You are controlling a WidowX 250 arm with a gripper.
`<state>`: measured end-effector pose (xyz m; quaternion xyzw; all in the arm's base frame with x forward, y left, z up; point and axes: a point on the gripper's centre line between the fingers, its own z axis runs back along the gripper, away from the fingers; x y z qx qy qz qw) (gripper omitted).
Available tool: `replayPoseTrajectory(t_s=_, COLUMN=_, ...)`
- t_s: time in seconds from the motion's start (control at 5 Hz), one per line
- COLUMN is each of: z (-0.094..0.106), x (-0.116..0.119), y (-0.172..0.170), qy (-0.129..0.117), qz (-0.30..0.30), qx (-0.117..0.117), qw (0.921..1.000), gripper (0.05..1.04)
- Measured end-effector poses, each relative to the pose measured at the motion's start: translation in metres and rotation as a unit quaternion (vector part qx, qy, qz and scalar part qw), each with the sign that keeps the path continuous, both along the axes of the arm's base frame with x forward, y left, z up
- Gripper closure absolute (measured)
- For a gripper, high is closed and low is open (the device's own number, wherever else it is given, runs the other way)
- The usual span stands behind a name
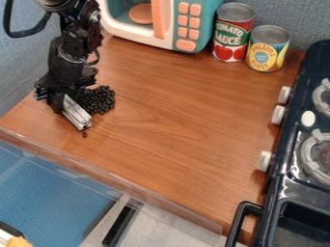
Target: Sweep into pile
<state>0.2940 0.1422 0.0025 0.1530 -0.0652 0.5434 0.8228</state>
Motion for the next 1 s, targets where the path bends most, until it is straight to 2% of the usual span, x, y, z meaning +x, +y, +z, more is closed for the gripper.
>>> replayPoseTrajectory(t_s=0.6, z=-0.001, x=0.014, y=-0.028, qy=-0.007, qz=-0.035, qx=0.005, qw=0.9994, gripper=0.692)
replayPoseTrajectory(t_s=1.0, z=-0.001, x=0.034, y=-0.043, qy=-0.01, qz=-0.054, qx=0.009, qw=0.9984, gripper=0.692)
